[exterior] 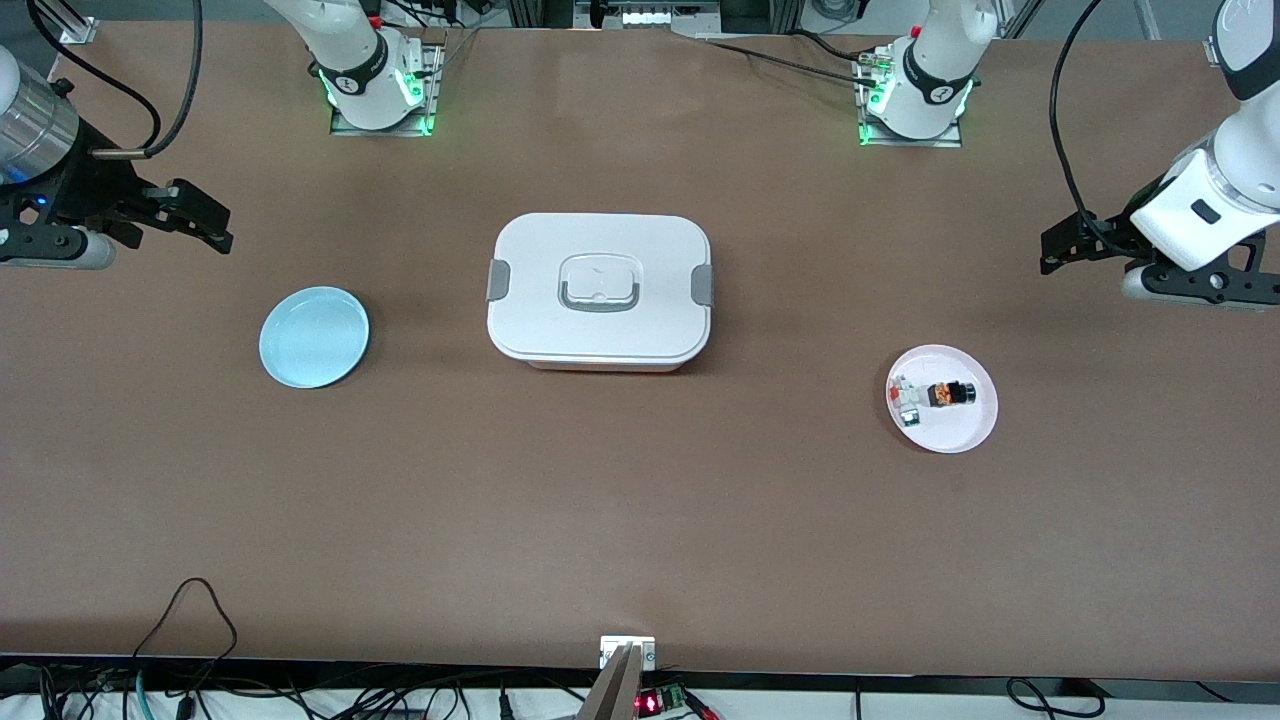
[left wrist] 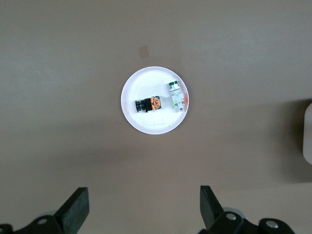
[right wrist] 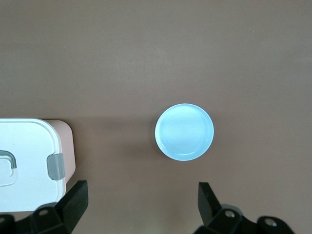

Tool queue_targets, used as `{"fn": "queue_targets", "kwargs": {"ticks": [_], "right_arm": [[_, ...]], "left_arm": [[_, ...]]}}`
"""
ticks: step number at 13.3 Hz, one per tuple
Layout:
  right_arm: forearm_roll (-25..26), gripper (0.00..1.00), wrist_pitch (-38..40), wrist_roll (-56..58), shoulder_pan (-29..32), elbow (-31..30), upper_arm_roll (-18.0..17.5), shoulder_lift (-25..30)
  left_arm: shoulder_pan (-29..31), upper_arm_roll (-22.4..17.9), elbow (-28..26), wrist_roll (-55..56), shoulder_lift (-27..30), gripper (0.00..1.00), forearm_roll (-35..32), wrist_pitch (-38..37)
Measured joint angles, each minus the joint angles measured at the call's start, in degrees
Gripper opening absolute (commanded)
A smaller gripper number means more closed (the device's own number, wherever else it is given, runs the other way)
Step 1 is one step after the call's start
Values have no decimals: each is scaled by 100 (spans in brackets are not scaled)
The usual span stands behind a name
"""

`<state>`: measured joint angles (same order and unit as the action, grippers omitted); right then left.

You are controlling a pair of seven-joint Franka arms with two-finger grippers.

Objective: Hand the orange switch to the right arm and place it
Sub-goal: 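Move the left gripper down over the switches on the white plate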

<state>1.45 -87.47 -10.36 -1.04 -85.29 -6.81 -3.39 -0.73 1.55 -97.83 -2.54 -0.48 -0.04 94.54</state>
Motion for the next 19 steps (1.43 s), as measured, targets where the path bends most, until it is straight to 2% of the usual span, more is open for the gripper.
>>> {"fn": "queue_targets", "kwargs": {"ticks": [10,14,16,19], "right_arm": [[8,100,-93,10,0,0,0,0],[-6,100,-195,11,0,-2,-6,-1],[-21,100,-198,11,0,-9,-11,-7],[-21,100,-187,11,0,-35,-15,-73]], "left_arm": [[14,-15,-9,11,-26,100,0,-126],[25,-24,-115,45,-258,100,0,-177],[50,-26,-308,78,-417,100,0,222],[74,-29,-1120,110,-557,100,0,1584]]}}
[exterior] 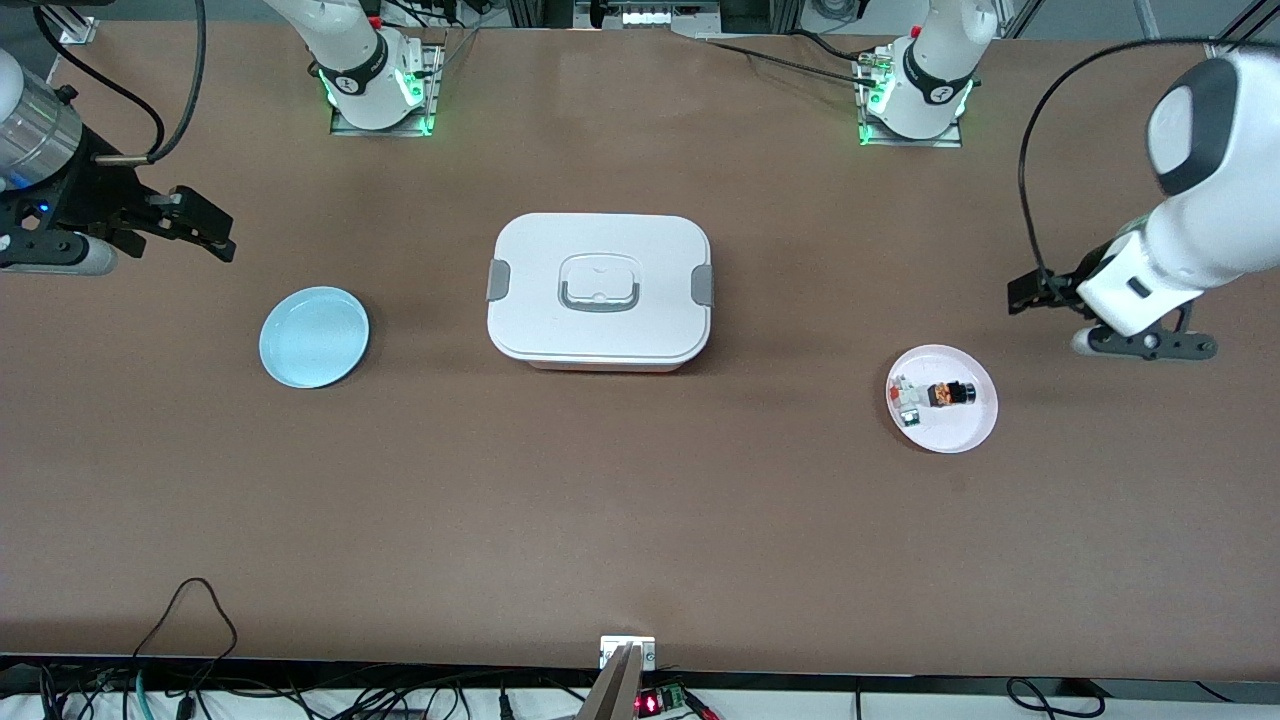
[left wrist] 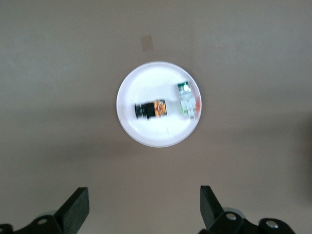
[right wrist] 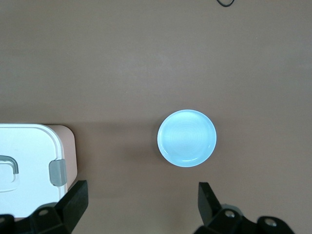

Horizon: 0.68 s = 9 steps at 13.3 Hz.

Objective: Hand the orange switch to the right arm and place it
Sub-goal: 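Move the left gripper down over the switches on the white plate, then grasp the black-orange switch with the left gripper while the right gripper advances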

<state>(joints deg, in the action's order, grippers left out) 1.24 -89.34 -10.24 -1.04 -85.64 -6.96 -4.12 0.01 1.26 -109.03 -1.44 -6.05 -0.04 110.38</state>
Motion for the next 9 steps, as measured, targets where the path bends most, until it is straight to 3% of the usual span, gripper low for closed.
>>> {"fn": "queue_targets", "kwargs": {"ticks": [3,9], "right_arm": [[0,100,67,0,0,-42,0,-87],[0,100,80,0,-1,-74,-2,-226]], "left_arm": [[-6,3,-642,150,-265,100,0,1145],[26,-8,-755,222,-1500,100,0,2431]]}}
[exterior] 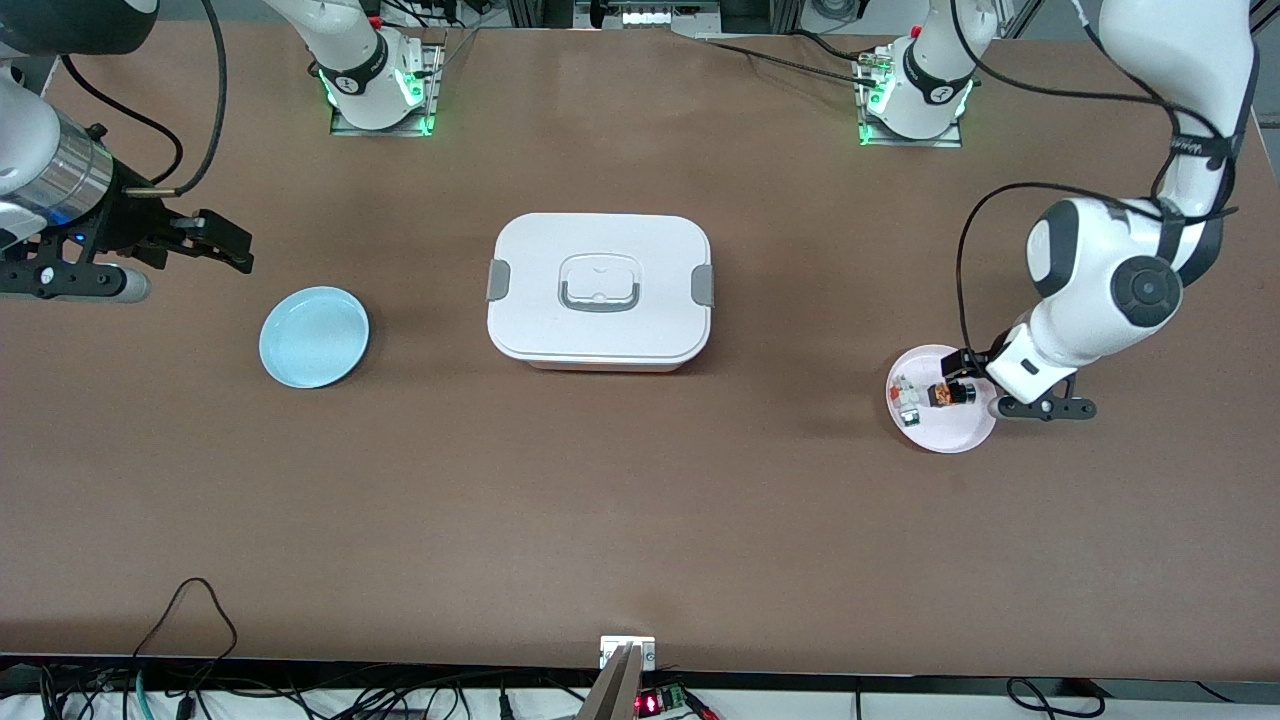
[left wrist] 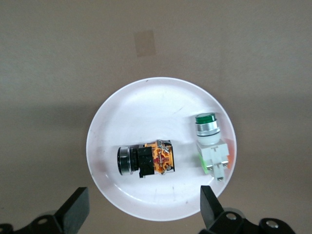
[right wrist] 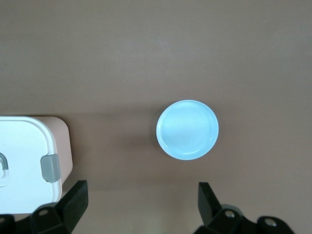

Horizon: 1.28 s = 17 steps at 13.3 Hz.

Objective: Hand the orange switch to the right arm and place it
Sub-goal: 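Grasp the black-orange switch with the left gripper while the right gripper advances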

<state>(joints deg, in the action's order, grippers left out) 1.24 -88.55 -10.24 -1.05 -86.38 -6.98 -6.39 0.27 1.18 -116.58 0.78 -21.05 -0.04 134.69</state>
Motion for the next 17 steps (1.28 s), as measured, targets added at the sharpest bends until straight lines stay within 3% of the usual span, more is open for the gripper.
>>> {"fn": "queue_targets", "kwargs": {"ticks": [12,13,14,15,17], "right_arm": [[-2,100,-30,-4,-51,-21,-7,-609],[-2,100,-40,-4,-53,-21,-7,-662],[-2,100,-48,-4,-55,-21,-7,-701],[-2,100,-64,-4,-58,-21,-7,-733],[-2,100,-84,-4,-63,-21,-9,-798]], "left_arm": [[32,-1,2,42,-793,99,0,866],[37,-1,2,49,-856,94,0,906],[41,-1,2,57,-912,78,0,947],[48,-1,2,76,-950,55,0,970],[77,-2,3,106,-975,34,0,957]]}}
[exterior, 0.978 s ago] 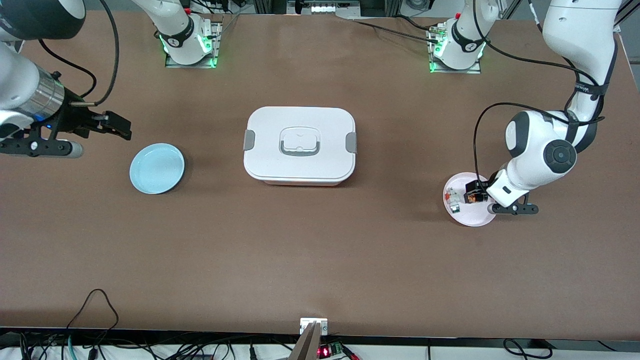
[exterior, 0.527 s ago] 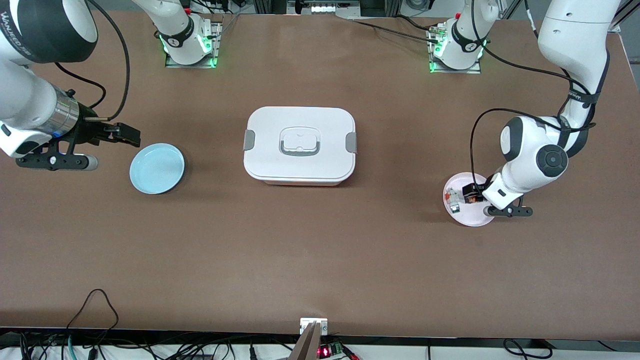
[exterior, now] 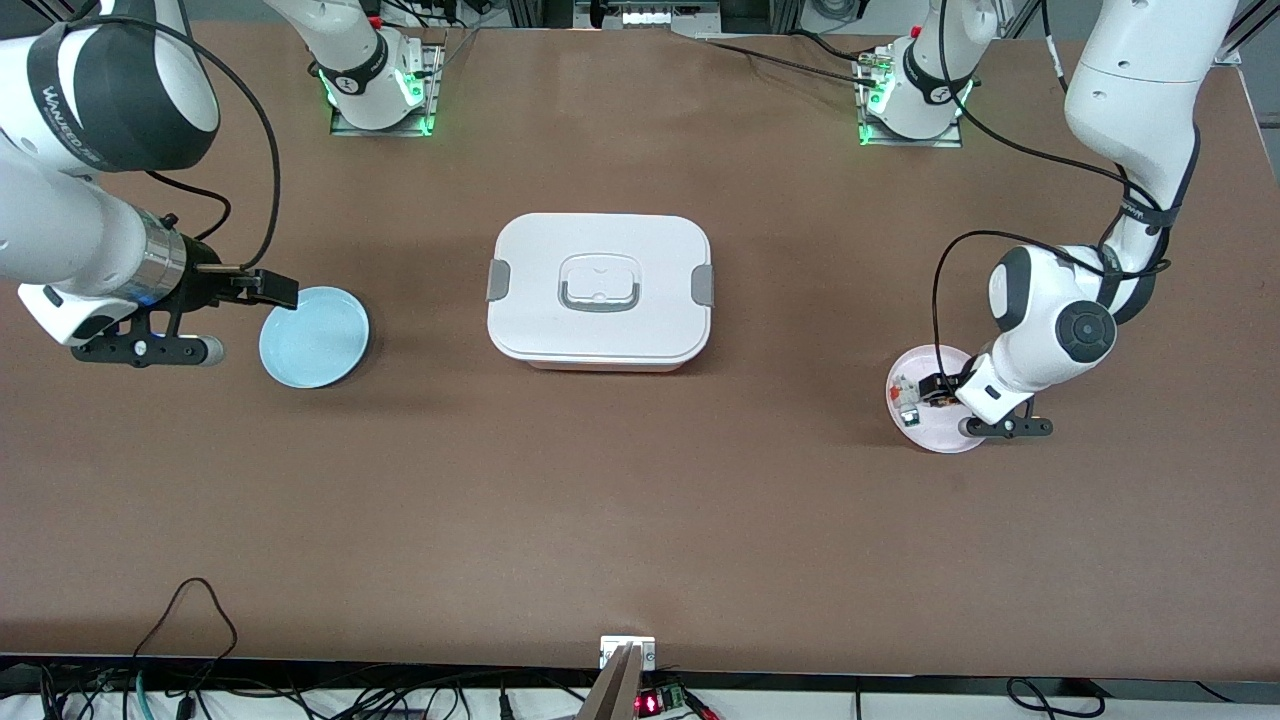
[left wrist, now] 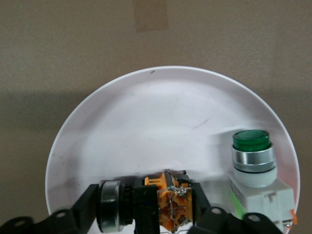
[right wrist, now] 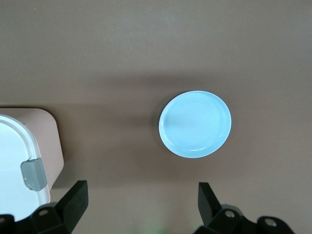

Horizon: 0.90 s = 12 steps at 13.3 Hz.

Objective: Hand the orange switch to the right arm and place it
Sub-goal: 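Grasp the black-orange switch with the left gripper while the right gripper advances, then carry the switch toward the right gripper above the white box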

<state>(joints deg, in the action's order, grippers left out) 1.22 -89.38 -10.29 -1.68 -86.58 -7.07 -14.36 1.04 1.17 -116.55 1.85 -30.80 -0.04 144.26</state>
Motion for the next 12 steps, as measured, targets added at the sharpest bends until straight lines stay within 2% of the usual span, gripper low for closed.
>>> {"fn": "queue_targets", "kwargs": {"ticks": [2,5,9,12], "right_arm": [[-3,100,-9,0,-15,0,-8,-85],[-99,100,-40,-3,-75,2,-18,-138],[-1326,100,-172,4,-97,26,-22,-137],[-2438,100,-275,10,-95,27,-22,-138]], "left_arm": [[17,0,22,50,6,20,0,-78],[15,18,226,19,67,17,0,-656],[2,79,1238,-492,371,19,1,-2524],[92,77,1988,-1396,506,18,446,-3353]]}}
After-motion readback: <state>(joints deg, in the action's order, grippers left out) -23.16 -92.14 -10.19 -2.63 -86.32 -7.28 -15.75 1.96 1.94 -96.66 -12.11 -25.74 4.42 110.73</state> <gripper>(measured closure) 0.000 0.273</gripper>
